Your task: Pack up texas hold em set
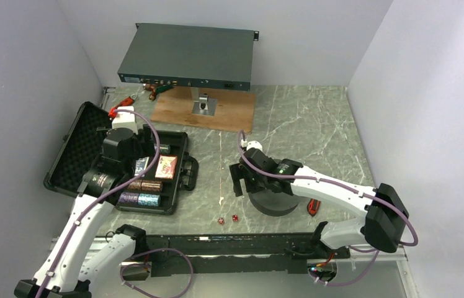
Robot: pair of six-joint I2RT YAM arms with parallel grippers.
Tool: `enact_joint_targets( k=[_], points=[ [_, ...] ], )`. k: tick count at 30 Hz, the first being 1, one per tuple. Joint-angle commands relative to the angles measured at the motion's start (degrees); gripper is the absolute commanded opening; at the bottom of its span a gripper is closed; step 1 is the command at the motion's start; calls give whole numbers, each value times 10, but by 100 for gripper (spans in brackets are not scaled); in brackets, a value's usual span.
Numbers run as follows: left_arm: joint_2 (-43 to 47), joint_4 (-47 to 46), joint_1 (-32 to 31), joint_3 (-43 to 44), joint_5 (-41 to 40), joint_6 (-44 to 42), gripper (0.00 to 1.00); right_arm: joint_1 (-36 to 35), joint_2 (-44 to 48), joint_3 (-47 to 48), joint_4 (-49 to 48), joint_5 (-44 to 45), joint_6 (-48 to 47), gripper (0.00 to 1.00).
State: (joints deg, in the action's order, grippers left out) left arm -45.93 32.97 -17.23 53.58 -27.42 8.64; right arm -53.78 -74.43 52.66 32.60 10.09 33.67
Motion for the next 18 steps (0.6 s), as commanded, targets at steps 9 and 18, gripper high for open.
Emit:
enact_joint_targets(
  k=[9, 18],
  points=[
    [24, -41, -2, -6, -33, -28, 99, -68, -81, 19, -7, -27, 44, 80],
    [29, -41, -2, -7, -37, -31, 98, -122, -121, 40, 19, 5, 70, 72]
  ],
)
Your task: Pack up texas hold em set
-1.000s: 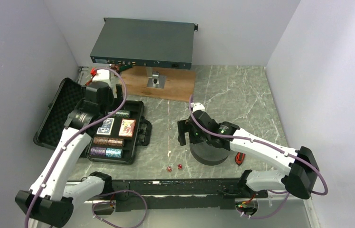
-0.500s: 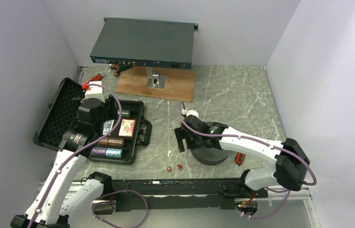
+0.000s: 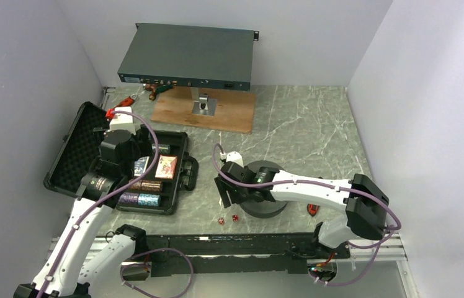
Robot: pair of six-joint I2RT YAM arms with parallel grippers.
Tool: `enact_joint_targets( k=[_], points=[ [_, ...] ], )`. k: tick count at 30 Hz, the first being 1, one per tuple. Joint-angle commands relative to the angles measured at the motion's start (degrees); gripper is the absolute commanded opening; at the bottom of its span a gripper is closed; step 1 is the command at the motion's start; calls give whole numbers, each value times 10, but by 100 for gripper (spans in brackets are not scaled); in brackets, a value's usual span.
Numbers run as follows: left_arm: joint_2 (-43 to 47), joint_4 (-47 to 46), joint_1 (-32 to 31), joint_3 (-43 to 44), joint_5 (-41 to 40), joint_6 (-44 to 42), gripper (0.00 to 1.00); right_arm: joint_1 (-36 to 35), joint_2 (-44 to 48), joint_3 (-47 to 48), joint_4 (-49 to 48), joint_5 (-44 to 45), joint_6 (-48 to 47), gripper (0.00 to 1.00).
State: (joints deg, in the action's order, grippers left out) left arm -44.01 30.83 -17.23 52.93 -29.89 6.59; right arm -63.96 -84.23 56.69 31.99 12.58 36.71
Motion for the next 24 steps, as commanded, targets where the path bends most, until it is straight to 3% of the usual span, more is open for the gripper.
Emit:
enact_joint_targets(
  k=[1, 9, 15, 24],
  points=[
    [9, -19, -2, 0, -12, -11, 98, -23, -21, 2, 31, -12, 43, 73],
    [11, -18, -2, 2, -11, -12, 98, -41, 24, 55, 99, 35, 42, 78],
    [13, -19, -2, 0, -13, -13, 98, -61, 21, 75, 120, 15, 41, 69],
    [12, -18, -2, 0, -11, -14, 98, -85, 6, 21, 70, -29, 77, 60]
  ],
)
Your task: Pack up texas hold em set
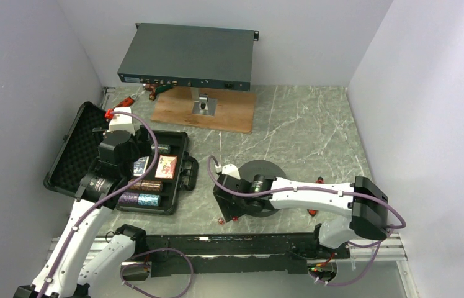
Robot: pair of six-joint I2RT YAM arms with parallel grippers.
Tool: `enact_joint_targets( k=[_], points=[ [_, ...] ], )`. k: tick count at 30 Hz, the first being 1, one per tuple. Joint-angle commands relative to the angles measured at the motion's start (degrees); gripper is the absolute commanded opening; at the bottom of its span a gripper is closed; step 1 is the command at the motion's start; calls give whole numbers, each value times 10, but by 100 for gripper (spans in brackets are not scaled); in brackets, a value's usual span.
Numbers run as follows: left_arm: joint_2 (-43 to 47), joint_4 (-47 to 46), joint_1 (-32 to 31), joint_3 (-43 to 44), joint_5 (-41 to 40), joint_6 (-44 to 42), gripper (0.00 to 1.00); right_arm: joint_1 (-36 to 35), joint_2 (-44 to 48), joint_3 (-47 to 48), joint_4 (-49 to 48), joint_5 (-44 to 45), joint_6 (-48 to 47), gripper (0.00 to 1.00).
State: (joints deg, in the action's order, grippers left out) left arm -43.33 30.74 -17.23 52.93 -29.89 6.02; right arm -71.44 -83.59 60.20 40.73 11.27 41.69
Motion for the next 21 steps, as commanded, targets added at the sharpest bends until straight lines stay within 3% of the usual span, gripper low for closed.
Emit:
enact_joint_targets(
  k=[1, 21],
  points=[
    [5, -18, -2, 0, -11, -8, 98, -13, -3, -15, -20, -15, 30, 59],
    [14, -18, -2, -2, -16, -11, 98, -15, -115, -15, -29, 41, 71, 52]
  ],
)
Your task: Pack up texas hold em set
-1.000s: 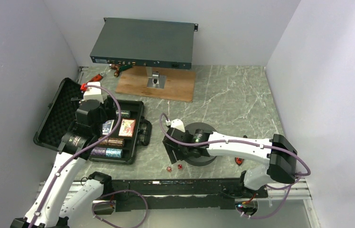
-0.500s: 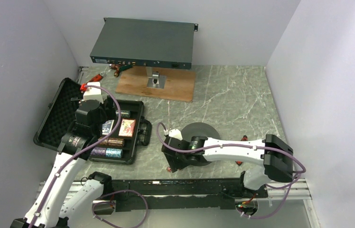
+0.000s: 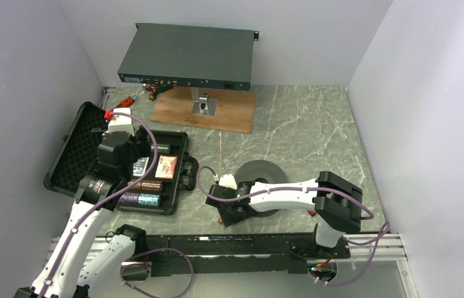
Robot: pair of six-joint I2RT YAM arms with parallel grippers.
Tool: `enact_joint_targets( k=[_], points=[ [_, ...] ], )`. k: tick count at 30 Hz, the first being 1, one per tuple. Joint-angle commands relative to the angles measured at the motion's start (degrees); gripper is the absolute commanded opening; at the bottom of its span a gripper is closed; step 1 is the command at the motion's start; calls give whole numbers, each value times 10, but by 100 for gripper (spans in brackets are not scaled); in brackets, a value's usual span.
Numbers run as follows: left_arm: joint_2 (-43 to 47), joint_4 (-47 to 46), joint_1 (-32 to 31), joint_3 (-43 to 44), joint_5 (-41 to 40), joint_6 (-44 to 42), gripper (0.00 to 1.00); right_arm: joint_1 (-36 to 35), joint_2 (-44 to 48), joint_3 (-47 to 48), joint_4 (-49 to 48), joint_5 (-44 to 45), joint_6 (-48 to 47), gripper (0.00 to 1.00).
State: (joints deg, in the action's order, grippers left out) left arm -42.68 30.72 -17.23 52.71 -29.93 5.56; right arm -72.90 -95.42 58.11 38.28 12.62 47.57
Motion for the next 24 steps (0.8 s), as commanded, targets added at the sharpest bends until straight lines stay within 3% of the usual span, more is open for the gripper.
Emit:
enact_joint_targets(
  k=[1, 24],
  points=[
    [8, -18, -2, 0, -16, -6, 98, 1, 3, 5, -4, 31, 12, 52],
    [2, -18, -2, -1, -16, -9, 98, 11, -20, 6, -6, 43, 4, 28]
  ],
)
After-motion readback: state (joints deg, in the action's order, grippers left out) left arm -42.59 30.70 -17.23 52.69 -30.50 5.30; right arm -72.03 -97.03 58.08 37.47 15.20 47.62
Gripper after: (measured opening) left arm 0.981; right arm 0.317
